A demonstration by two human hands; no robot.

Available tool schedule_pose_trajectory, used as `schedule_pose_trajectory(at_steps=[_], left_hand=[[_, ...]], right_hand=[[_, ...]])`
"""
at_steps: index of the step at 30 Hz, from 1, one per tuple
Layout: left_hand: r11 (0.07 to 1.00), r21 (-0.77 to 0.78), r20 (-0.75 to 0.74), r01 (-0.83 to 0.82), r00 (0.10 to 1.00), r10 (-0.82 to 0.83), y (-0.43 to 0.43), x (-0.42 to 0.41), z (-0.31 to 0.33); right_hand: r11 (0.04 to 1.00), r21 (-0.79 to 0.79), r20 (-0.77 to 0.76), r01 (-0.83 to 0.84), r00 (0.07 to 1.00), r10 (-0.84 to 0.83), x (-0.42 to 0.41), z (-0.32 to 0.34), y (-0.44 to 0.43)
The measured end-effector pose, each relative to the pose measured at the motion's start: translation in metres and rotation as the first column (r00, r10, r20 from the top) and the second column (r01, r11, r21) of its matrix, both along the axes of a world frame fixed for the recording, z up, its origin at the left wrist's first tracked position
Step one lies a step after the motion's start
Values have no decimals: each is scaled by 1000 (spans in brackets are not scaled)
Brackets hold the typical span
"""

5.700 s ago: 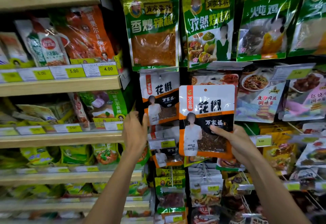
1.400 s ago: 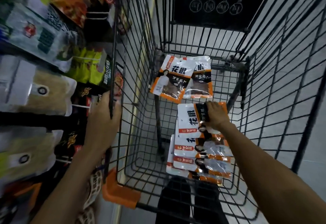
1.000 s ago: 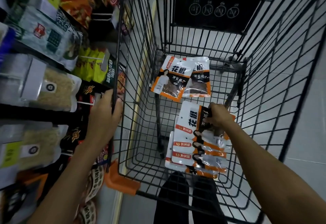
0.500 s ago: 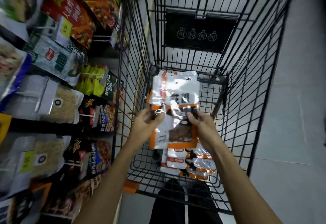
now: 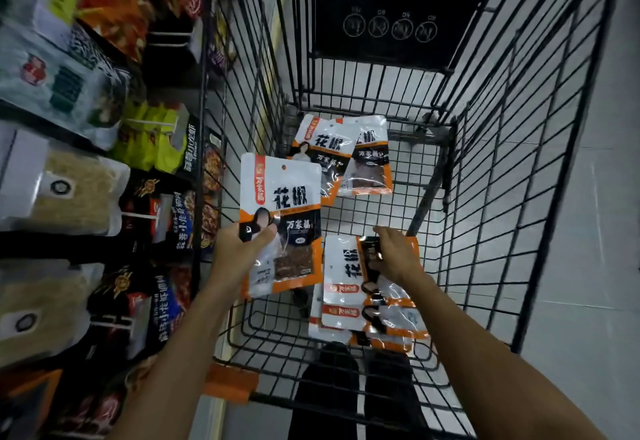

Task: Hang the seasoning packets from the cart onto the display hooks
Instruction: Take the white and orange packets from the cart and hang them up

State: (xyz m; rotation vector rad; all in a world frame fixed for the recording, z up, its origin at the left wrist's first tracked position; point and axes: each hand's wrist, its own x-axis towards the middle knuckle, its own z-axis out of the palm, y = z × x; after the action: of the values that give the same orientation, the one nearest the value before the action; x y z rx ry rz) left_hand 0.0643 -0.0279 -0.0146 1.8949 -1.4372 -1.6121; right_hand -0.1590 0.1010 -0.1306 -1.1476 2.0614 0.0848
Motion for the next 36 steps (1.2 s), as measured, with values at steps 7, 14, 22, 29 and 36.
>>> schedule_pose_trajectory(at_steps=[7,14,22,29,36], left_hand=[[1000,-22,-19,13,1000,-14,-1,-5,-3],[999,21,-57,39,998,-38,1,-4,7],[1000,-3,-58,26,998,-26,8,-5,39],[993,-103,-116,-63,992,51,28,8,96],[930,-277,-186,-243,963,197,88,39,173]], right_hand=[[982,102,-138,-156,976,169,-3,-20,1],[995,72,-32,65,998,-63,-8,-2,0],[850,-143,225,507,853,-471,-14,54,20],[546,-188,572,816,543,-615,-11,140,34],[578,-185,785,795,474,-400,-1,238,53]])
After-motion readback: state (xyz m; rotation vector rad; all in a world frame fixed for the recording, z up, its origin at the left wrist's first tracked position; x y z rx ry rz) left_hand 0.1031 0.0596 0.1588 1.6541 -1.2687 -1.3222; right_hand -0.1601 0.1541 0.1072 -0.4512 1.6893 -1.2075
